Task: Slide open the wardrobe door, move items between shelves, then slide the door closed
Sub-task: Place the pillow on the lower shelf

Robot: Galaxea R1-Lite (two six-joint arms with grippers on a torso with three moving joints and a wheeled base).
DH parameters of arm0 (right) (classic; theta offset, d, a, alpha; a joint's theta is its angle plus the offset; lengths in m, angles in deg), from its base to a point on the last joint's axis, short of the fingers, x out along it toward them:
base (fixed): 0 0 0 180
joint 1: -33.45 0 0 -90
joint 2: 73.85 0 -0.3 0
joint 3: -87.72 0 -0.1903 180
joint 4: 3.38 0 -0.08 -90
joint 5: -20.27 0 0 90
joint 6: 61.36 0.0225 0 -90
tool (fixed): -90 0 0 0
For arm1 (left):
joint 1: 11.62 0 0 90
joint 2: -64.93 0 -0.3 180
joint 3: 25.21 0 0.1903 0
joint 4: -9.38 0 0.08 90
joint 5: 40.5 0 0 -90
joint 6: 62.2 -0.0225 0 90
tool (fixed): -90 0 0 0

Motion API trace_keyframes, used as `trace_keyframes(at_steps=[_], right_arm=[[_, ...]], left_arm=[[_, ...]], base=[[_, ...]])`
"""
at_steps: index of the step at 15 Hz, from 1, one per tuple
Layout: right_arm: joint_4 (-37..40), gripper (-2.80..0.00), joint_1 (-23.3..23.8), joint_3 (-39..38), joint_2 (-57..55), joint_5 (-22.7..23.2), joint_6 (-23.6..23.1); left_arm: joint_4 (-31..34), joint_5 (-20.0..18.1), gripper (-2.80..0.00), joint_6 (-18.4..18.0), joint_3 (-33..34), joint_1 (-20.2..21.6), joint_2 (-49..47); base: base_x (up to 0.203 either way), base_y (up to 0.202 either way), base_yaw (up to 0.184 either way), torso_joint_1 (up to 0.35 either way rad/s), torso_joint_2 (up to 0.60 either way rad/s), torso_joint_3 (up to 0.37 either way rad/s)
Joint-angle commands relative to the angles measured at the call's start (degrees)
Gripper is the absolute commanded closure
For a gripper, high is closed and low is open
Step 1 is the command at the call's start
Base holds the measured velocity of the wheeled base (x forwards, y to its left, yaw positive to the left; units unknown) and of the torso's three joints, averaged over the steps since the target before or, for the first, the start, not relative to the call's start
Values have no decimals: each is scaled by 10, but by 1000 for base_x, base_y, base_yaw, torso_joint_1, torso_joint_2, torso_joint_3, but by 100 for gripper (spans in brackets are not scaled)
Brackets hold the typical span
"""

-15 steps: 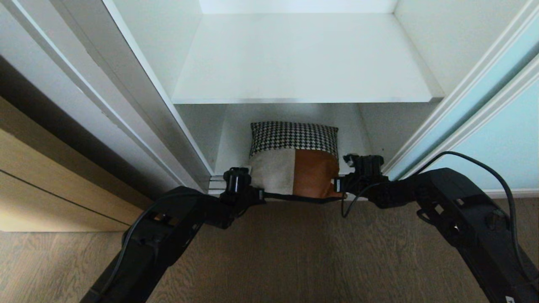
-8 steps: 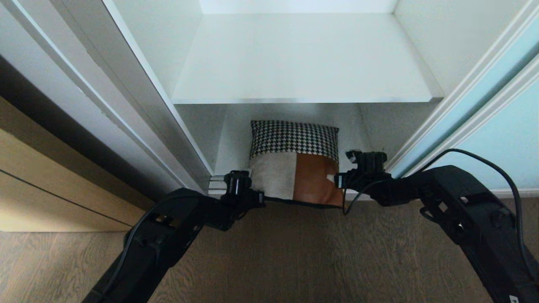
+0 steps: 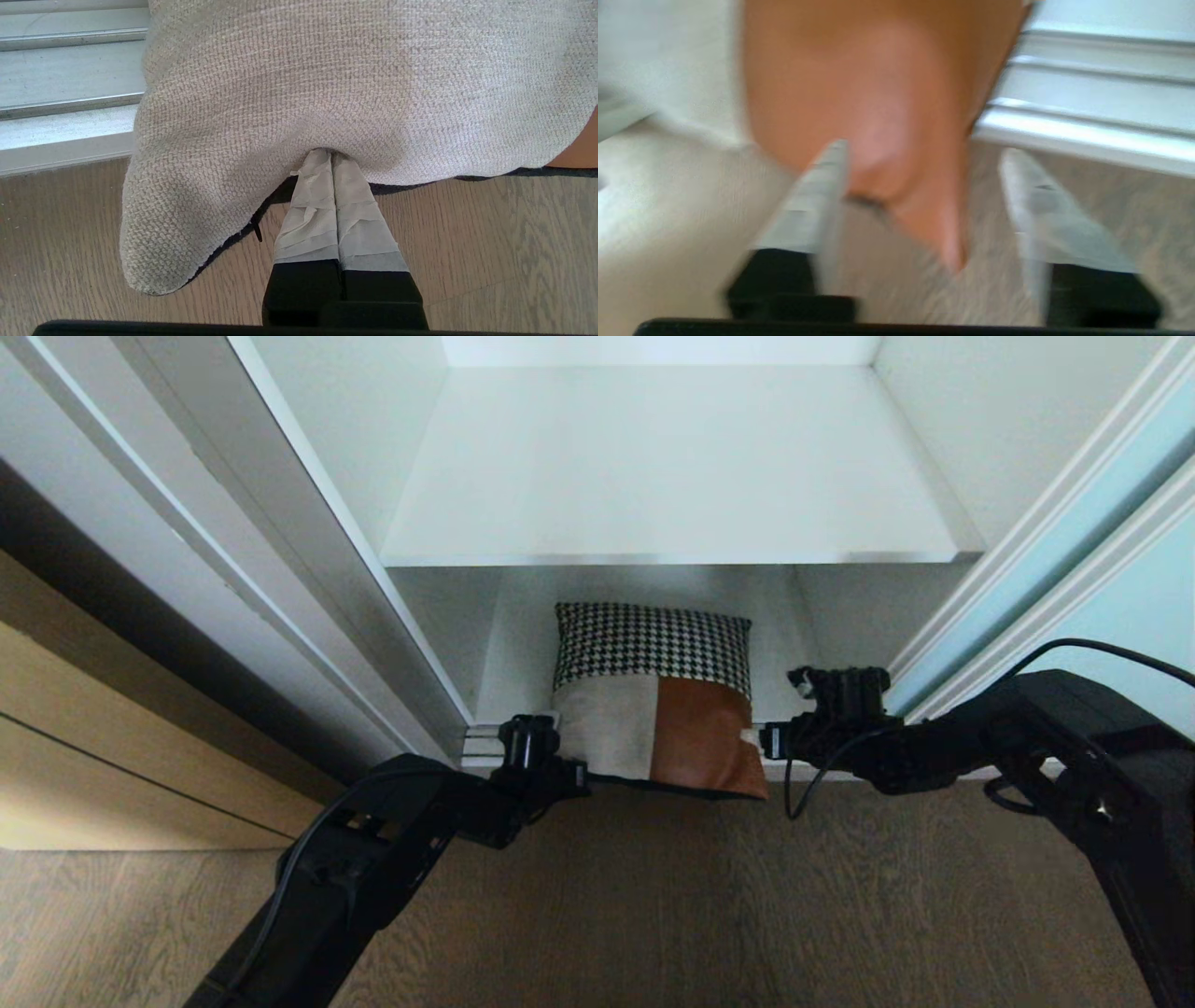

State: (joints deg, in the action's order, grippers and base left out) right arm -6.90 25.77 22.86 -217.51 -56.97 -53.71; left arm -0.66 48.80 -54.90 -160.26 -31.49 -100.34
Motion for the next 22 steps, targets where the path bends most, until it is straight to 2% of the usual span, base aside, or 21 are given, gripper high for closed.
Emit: trace_keyframes(at_steps=[1, 5, 11, 12, 14, 17, 19, 22], right_arm=[[15, 0, -25, -20, 20, 9, 0], [32, 0, -62, 2, -31, 10, -1], [145, 0, -69, 139, -112, 6, -3], [165, 0, -71, 175, -131, 1, -4], [184, 0, -72, 198, -160, -20, -25], [150, 0, -73, 198, -164, -26, -25], [88, 0, -73, 198, -176, -59, -26], [72, 0, -70, 198, -174, -76, -27]], left_arm=[[-1, 1, 0, 3, 0, 1, 3], [-3, 2, 0, 17, 0, 1, 10], [-5, 1, 0, 17, 0, 1, 12], [-4, 1, 0, 17, 0, 1, 14], [-4, 4, 0, 19, 0, 1, 14], [5, 15, 0, 20, 1, 1, 12], [14, 17, 0, 30, 5, 1, 16], [1, 17, 0, 33, 5, 1, 14]], base=[[0, 0, 0, 0, 0, 0], [0, 0, 0, 0, 0, 0], [0, 0, 0, 0, 0, 0], [0, 0, 0, 0, 0, 0], [0, 0, 0, 0, 0, 0], [0, 0, 0, 0, 0, 0], [0, 0, 0, 0, 0, 0], [0, 0, 0, 0, 0, 0]])
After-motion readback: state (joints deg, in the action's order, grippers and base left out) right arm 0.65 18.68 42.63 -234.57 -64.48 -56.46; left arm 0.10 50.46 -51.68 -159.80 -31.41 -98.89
